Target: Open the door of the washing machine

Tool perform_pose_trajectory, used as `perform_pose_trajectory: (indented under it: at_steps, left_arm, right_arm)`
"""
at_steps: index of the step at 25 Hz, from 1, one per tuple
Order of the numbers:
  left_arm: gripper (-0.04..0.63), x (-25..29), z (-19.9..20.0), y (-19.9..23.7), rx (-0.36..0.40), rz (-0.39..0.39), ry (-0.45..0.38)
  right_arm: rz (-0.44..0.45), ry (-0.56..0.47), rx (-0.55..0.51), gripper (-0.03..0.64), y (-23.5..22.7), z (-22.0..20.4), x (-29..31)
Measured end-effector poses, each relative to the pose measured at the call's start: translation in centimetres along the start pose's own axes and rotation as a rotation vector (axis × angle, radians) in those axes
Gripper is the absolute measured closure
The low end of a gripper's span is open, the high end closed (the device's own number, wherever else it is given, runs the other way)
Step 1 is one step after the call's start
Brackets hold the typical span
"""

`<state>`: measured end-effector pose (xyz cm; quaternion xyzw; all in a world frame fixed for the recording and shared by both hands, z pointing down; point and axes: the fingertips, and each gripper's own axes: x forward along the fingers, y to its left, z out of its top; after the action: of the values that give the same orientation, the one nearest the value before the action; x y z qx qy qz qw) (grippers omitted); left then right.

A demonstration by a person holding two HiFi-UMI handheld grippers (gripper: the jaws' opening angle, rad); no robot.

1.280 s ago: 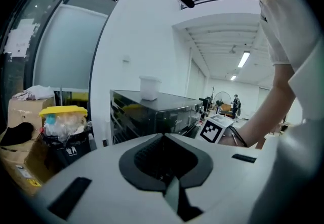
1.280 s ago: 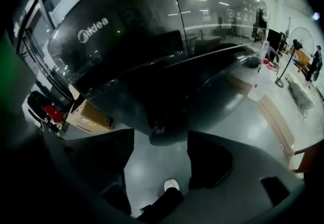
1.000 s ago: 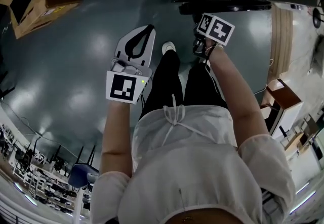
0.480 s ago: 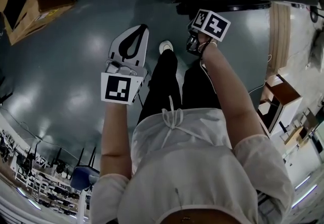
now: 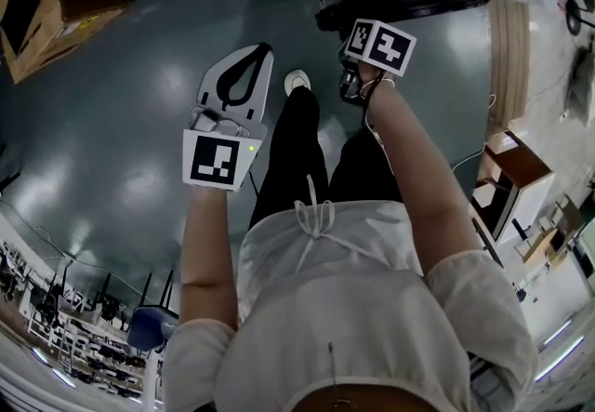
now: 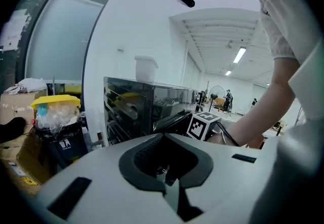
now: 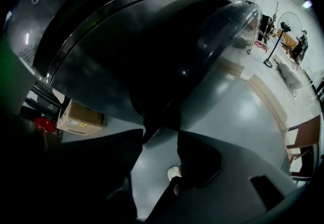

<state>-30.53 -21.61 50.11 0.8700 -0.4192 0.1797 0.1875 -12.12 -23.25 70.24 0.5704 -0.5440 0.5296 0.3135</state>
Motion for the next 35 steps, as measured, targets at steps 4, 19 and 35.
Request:
perform_pose_trajectory:
  at_steps: [4,19,35]
  left_arm:
    - [0.574,-0.3,-0.4,-2.6,0.006,0.012,-0.001]
    - [0.574,-1.6,-3.9,-16.4,-0.024,0.083,-0.012]
    - [0.574,-0.9,-6.9,-31.7,0.029,0.095,-0.035]
  right_arm:
    - [0.030,0.011,-0.013,0.401,-2.0,-1.8,-1.2]
    - [0.112,0.034,-0.182,0.434,-11.5,-10.3,-5.2]
    - [0.082,-0.041,-0.288,0.499,-25.2,-15.0,-10.6]
